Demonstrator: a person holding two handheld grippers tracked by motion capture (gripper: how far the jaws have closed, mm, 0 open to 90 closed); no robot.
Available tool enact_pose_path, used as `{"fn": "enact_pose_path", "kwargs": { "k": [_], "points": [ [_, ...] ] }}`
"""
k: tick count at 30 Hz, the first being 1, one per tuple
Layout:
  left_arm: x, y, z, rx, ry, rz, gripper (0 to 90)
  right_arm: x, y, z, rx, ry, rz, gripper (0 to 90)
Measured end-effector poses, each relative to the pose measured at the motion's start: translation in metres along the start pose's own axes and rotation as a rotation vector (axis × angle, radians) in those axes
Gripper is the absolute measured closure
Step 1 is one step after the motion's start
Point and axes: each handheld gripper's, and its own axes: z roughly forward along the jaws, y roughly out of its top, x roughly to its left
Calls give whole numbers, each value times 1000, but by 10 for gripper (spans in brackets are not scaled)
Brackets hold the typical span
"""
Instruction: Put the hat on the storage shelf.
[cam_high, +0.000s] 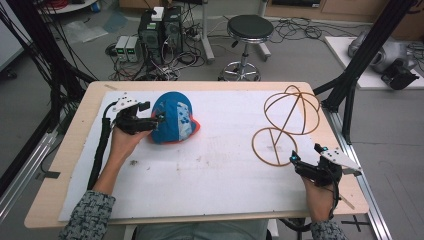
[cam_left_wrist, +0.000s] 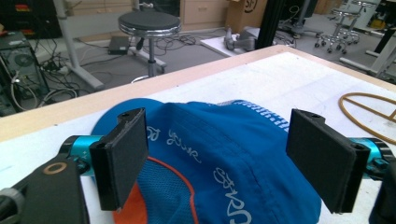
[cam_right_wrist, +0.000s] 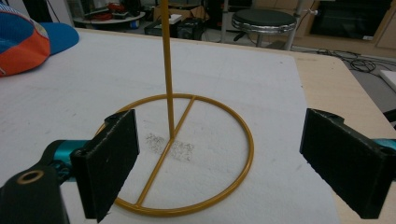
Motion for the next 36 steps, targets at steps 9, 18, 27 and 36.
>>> {"fn": "enact_pose_path", "kwargs": {
  "k": [9,18,27,36],
  "points": [
    [3,-5,11,32,-19,-42,318,-3,-3,-7,9,-14,8,109],
    [-5,-8,24,105,-26,-24,523,-6,-5,-13,7,-22,7,109],
    [-10,2,16,95,-54,3,885,-7,-7,-15,14,-20,6,109],
    [-16,42,3,-17,-101,-64,887,-7,-6,-15,12,-18,13,109]
  ]
}}
